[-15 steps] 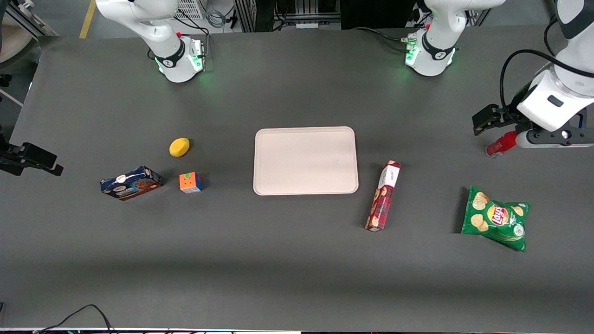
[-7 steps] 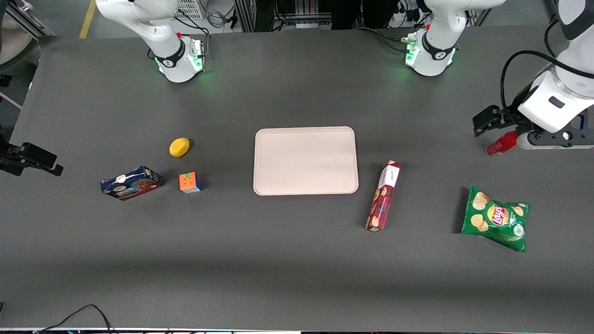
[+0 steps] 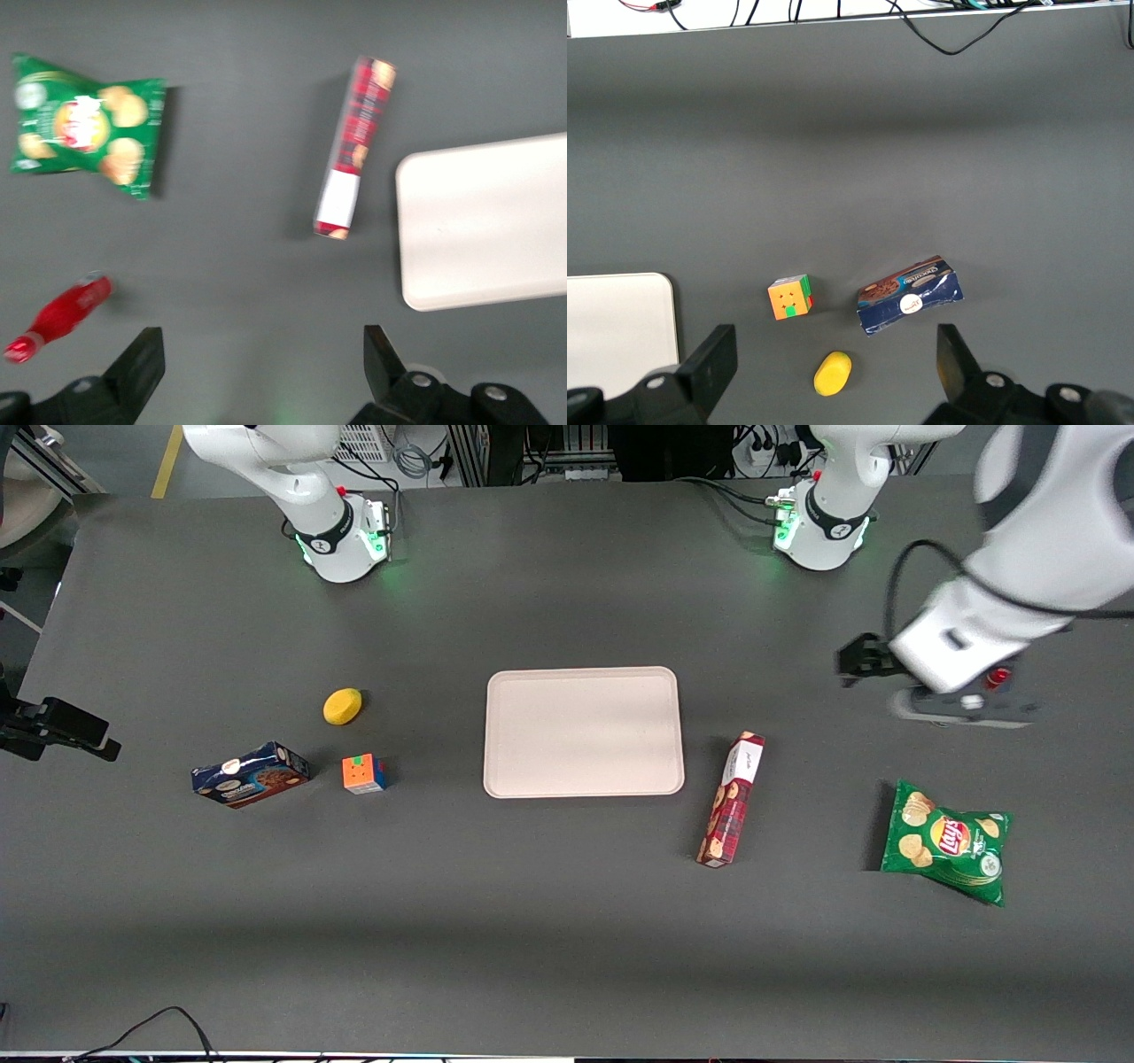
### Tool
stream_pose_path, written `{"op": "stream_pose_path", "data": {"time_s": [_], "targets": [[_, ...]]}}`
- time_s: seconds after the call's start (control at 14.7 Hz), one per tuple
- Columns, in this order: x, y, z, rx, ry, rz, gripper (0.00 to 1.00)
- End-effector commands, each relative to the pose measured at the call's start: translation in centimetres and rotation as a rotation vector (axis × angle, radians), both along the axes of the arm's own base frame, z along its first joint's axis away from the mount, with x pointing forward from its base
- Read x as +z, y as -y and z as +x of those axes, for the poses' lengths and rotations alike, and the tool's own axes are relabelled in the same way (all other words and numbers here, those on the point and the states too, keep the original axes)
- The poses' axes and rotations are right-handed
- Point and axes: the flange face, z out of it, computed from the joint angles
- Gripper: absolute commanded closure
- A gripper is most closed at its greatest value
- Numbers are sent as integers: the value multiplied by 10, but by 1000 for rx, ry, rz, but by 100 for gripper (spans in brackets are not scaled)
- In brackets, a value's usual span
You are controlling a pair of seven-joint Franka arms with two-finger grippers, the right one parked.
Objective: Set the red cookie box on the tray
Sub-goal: 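Move the left gripper over the red plaid shortbread box and lower it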
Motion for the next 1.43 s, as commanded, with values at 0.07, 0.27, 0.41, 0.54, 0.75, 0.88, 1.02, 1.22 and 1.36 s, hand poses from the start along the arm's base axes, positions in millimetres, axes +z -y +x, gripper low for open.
{"op": "stream_pose_path", "data": {"time_s": [0.07,0.27,0.41,0.54,0.75,0.88,1.02,1.22,1.36], "targets": [[-23,46,13,-99,-9,-32,0],[-29,62,26,-347,25,-23,0],[-40,60,33,-385,8,-29,0],[-43,63,34,-370,5,-24,0],[-96,65,48,-355,-56,-40,0],[-132,70,60,-353,-49,-62,0],[-164,76,64,-300,-27,-69,0],[-207,78,76,-320,11,5,0],[-235,80,81,-303,21,12,0]]}}
